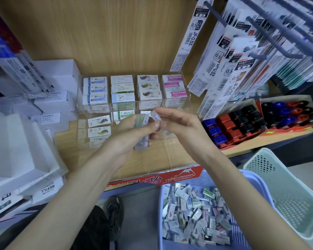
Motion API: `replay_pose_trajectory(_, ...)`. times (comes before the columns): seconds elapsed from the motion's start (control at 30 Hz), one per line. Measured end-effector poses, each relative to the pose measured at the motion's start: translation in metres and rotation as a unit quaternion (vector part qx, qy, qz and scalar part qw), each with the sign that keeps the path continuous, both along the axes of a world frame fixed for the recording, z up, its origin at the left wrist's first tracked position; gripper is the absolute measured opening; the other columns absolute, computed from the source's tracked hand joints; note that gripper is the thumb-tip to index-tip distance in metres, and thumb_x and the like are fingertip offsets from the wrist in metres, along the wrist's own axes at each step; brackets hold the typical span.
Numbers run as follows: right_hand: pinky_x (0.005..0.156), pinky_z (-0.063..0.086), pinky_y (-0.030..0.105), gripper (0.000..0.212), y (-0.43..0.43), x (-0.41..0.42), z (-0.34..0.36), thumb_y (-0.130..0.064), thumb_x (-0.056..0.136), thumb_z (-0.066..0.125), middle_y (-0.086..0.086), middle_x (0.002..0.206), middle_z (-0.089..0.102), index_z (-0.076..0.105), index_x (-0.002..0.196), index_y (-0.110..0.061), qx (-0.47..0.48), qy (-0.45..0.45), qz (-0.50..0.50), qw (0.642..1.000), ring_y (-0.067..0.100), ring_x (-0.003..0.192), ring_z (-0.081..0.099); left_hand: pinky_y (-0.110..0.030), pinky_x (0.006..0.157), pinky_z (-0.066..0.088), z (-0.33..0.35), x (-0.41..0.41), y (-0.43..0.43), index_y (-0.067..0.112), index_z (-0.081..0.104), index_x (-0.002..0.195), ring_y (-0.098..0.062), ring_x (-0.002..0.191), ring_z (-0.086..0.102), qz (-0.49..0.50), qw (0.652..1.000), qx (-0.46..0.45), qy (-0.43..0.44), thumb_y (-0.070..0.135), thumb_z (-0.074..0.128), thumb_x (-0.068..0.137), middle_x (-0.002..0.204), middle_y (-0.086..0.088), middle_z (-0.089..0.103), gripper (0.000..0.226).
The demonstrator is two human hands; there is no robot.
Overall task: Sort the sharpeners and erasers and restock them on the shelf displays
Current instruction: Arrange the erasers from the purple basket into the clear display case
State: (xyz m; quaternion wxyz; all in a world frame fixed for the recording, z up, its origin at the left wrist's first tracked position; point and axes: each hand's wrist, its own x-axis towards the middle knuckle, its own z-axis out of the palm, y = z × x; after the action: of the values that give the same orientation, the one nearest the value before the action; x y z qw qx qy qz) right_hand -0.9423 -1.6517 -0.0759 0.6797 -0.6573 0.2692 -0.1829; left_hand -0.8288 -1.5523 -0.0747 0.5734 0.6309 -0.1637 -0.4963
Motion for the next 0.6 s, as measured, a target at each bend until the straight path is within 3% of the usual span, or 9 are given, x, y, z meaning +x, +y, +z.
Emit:
replay_pose_trajectory(0.1, 0.097, 0.046, 0.022, 0.042, -0.007, -0.003, 0.0, 0.001, 0.083, 0.064, -0.002, 0.119, 0.063, 0.059, 0.122, -0.014, -0.043, 0.009, 0.048, 0.998, 0.006, 0.109, 0.059, -0.017, 0.049, 0.047, 0.0, 0.001, 0.001, 0.009, 0.063, 0.104, -0.005, 0.054, 0.054, 0.008, 1.0, -0.005, 0.001, 0.019, 0.069, 0.081, 0.085, -0.006, 0.066, 0.026)
replay_pose_trajectory(0.17, 0.1, 0.043, 0.021, 0.038, -0.016, -0.003, -0.001, -0.002, 0.085, 0.065, -0.003, 0.116, 0.059, 0.061, 0.119, -0.017, -0.154, 0.044, 0.046, 0.986, 0.009, 0.108, 0.059, -0.017, 0.05, 0.048, -0.001, 0.003, 0.0, 0.011, 0.063, 0.1, -0.006, 0.055, 0.053, 0.021, 1.0, 0.01, 0.019, 0.022, 0.07, 0.08, 0.078, -0.003, 0.062, 0.024)
replay_pose_trajectory(0.23, 0.098, 0.041, 0.018, 0.033, -0.033, -0.001, -0.001, -0.004, 0.086, 0.065, -0.001, 0.112, 0.054, 0.063, 0.117, -0.015, -0.29, 0.107, 0.008, 0.951, 0.013, 0.106, 0.056, -0.02, 0.056, 0.051, -0.002, 0.007, -0.001, 0.012, 0.062, 0.101, -0.008, 0.06, 0.054, 0.055, 0.995, 0.009, 0.077, 0.026, 0.068, 0.082, 0.077, 0.0, 0.059, 0.024)
replay_pose_trajectory(0.33, 0.095, 0.038, 0.017, 0.041, -0.059, 0.002, 0.002, 0.005, 0.082, 0.062, 0.004, 0.117, 0.059, 0.061, 0.12, -0.01, -0.406, 0.212, 0.02, 0.889, 0.017, 0.112, 0.054, -0.026, 0.064, 0.05, -0.001, 0.015, -0.002, 0.01, 0.057, 0.103, -0.013, 0.066, 0.055, 0.103, 0.978, -0.025, 0.179, 0.028, 0.052, 0.093, 0.08, -0.001, 0.056, 0.022)
replay_pose_trajectory(0.47, 0.095, 0.043, 0.027, 0.043, -0.072, 0.011, 0.003, 0.008, 0.08, 0.06, 0.002, 0.12, 0.064, 0.063, 0.118, -0.014, -0.472, 0.328, 0.123, 0.809, 0.019, 0.114, 0.055, -0.027, 0.061, 0.047, 0.001, 0.016, -0.003, 0.01, 0.056, 0.102, -0.015, 0.068, 0.056, 0.127, 0.965, -0.048, 0.224, 0.021, 0.035, 0.097, 0.08, -0.004, 0.055, 0.024)
replay_pose_trajectory(0.6, 0.09, 0.047, 0.03, 0.031, -0.078, 0.017, -0.003, -0.003, 0.076, 0.073, 0.002, 0.107, 0.066, 0.068, 0.104, -0.013, -0.491, 0.334, 0.176, 0.785, 0.019, 0.103, 0.058, -0.03, 0.057, 0.056, 0.0, 0.014, -0.004, 0.005, 0.053, 0.118, -0.019, 0.076, 0.067, 0.156, 0.961, -0.048, 0.223, 0.015, 0.044, 0.098, 0.099, -0.011, 0.062, 0.024)
